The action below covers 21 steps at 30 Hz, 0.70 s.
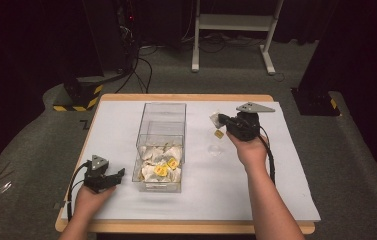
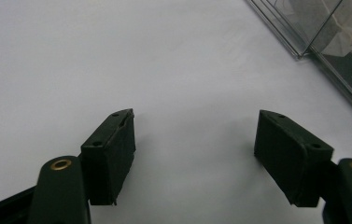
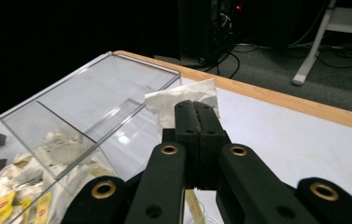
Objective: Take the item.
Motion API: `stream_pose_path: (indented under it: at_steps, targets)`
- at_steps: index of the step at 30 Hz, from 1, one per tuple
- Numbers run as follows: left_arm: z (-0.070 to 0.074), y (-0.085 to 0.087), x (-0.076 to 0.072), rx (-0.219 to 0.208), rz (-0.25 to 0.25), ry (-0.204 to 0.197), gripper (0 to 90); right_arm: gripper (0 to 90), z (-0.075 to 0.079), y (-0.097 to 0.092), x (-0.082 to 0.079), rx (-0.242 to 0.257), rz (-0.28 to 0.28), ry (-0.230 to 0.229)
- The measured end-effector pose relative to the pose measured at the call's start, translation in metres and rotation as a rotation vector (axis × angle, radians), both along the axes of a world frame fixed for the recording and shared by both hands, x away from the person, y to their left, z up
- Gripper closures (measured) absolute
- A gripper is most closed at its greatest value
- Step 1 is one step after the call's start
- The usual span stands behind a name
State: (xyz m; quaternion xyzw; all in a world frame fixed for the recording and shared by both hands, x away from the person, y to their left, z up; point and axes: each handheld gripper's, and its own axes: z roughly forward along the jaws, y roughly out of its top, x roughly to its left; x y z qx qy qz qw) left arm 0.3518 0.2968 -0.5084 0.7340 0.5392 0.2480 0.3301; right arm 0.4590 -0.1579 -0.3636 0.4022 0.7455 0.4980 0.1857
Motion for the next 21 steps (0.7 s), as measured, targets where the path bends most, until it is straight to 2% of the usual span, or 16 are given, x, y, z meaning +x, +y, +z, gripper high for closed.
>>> stream_pose_path:
  at_steps: [3,11,21]
  targets:
    - [0.0,0.0,0.0,0.0,0.002,-0.002,29.3,90.0,-0.003,-0.002,0.003,0.002,-0.015,0.004]
    - [0.0,0.0,0.0,0.0,0.002,-0.002,29.3,90.0,-0.012,-0.002,0.009,-0.028,-0.038,0.019]
    - [0.0,0.0,0.0,-0.004,0.002,-0.002,29.4,90.0,-0.028,0.002,0.012,-0.046,-0.045,0.041]
